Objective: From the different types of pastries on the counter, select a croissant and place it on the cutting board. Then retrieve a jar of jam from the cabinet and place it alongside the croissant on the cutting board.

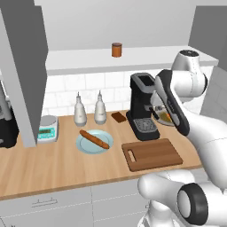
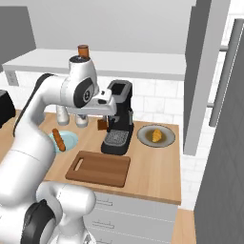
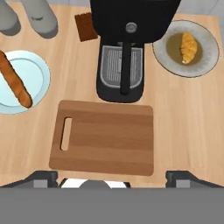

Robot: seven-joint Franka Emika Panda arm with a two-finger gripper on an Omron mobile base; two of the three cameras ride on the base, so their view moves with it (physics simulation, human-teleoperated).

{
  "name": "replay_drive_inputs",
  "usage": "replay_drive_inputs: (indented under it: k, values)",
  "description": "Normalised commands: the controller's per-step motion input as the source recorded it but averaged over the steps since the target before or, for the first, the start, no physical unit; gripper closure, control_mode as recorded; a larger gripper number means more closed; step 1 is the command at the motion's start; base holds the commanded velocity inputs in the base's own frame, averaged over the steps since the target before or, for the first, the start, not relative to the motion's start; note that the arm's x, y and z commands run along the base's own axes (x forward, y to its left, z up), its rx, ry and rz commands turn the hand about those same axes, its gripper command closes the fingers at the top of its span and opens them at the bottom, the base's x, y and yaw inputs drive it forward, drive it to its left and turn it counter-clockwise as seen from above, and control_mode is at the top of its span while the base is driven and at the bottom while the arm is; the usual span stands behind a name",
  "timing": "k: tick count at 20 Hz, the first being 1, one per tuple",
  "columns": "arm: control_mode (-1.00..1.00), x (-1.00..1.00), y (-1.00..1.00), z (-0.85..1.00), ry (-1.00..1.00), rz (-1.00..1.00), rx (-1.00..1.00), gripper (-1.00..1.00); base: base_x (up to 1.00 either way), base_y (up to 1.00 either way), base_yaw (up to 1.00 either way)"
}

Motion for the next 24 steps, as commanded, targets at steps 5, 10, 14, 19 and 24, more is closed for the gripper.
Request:
replay_drive_inputs:
  k: [5, 10, 14, 19, 24]
  values:
    - [-1.00, -0.03, -0.71, 0.05, -0.04, -0.01, -0.02, -1.00, 0.00, 0.00, 0.00]
    - [-1.00, -0.06, -0.28, -0.28, 0.00, 0.00, 0.00, -1.00, 0.00, 0.00, 0.00]
    - [-1.00, -0.02, -0.08, -0.17, 0.03, 0.00, 0.00, -1.00, 0.00, 0.00, 0.00]
    - [-1.00, 0.06, -0.39, -0.17, 0.04, 0.00, 0.00, -1.00, 0.00, 0.00, 0.00]
    - [-1.00, 0.52, -0.97, -0.14, 0.01, 0.00, 0.02, -1.00, 0.00, 0.00, 0.00]
